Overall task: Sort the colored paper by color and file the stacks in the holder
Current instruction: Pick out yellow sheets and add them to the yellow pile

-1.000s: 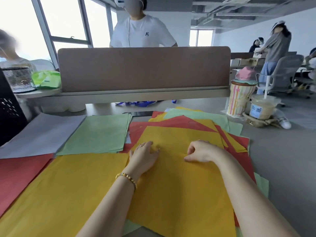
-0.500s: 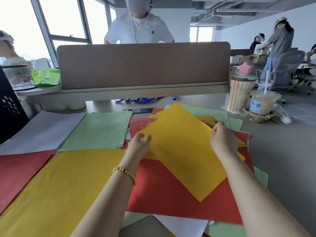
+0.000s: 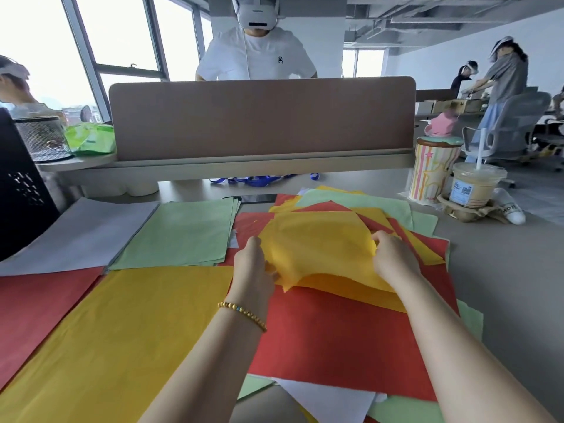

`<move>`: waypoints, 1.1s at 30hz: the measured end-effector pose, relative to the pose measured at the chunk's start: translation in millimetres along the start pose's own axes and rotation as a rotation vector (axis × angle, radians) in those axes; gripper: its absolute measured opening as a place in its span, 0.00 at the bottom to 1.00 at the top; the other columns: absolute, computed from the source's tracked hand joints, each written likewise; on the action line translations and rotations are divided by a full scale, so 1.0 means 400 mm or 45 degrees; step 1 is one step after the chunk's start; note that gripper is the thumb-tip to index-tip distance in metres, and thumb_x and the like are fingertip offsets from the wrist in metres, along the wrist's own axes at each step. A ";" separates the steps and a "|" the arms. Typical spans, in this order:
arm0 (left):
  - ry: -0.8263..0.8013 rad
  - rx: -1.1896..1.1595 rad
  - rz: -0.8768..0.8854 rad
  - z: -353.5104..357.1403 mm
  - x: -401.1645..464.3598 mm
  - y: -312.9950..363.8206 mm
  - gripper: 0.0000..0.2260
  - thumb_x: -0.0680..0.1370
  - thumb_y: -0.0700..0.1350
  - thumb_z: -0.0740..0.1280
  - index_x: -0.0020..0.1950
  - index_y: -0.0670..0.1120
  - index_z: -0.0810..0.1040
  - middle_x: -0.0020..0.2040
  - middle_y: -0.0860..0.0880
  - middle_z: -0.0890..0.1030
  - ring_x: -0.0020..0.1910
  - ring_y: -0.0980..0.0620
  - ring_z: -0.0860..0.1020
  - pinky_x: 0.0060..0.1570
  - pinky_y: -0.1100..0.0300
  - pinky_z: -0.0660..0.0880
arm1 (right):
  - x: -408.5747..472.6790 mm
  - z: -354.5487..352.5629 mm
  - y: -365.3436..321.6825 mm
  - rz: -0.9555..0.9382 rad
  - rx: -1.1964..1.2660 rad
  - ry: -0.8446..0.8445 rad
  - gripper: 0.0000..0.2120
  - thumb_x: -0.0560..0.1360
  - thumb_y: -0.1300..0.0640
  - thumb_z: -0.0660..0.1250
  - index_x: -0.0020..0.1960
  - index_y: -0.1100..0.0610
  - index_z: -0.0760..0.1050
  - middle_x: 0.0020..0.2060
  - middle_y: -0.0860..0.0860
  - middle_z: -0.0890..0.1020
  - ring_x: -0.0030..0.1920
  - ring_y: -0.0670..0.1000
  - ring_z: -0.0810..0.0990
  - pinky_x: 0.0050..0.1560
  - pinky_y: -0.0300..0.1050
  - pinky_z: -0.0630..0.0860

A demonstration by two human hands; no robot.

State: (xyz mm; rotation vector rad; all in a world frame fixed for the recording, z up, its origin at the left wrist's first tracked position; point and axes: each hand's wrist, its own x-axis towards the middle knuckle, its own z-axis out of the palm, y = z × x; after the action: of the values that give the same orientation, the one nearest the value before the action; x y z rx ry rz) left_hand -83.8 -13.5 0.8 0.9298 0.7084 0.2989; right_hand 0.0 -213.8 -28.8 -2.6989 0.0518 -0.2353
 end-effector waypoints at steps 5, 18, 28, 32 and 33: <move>-0.051 -0.042 -0.042 -0.008 0.035 0.013 0.28 0.67 0.49 0.60 0.67 0.46 0.68 0.61 0.45 0.72 0.61 0.44 0.71 0.63 0.43 0.66 | 0.002 -0.019 0.023 0.024 0.035 0.108 0.26 0.75 0.71 0.57 0.70 0.55 0.64 0.63 0.55 0.75 0.63 0.58 0.72 0.51 0.50 0.74; 0.030 -0.050 0.045 -0.010 -0.003 0.019 0.22 0.79 0.45 0.59 0.73 0.45 0.62 0.62 0.47 0.70 0.60 0.49 0.66 0.64 0.51 0.63 | 0.006 -0.010 0.033 -0.043 0.027 0.127 0.22 0.75 0.69 0.58 0.69 0.59 0.64 0.66 0.56 0.71 0.66 0.58 0.68 0.59 0.53 0.71; -0.072 -0.097 -0.088 0.008 -0.045 -0.006 0.23 0.81 0.39 0.55 0.75 0.41 0.55 0.72 0.36 0.60 0.71 0.40 0.63 0.68 0.41 0.63 | 0.005 0.006 0.027 -0.052 -0.100 0.087 0.24 0.75 0.70 0.58 0.69 0.58 0.63 0.68 0.56 0.69 0.69 0.59 0.64 0.62 0.56 0.71; -0.036 0.017 -0.005 0.001 -0.035 0.003 0.20 0.80 0.39 0.58 0.72 0.40 0.63 0.67 0.41 0.68 0.66 0.46 0.69 0.63 0.52 0.68 | 0.007 0.003 0.028 -0.092 -0.103 0.053 0.23 0.75 0.70 0.57 0.69 0.57 0.66 0.67 0.54 0.69 0.68 0.58 0.64 0.62 0.55 0.71; -0.007 0.061 0.033 -0.001 -0.033 0.009 0.19 0.79 0.41 0.58 0.71 0.41 0.66 0.63 0.44 0.72 0.61 0.47 0.73 0.58 0.56 0.71 | 0.008 0.001 0.028 -0.095 -0.086 0.061 0.23 0.75 0.70 0.57 0.69 0.57 0.66 0.67 0.54 0.69 0.68 0.58 0.64 0.62 0.54 0.71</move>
State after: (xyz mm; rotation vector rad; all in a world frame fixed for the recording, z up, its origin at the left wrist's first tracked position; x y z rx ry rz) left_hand -93.8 -18.2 9.1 0.9856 0.7017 0.3031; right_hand 3.2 -224.0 -33.2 -2.7652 -0.0278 -0.3260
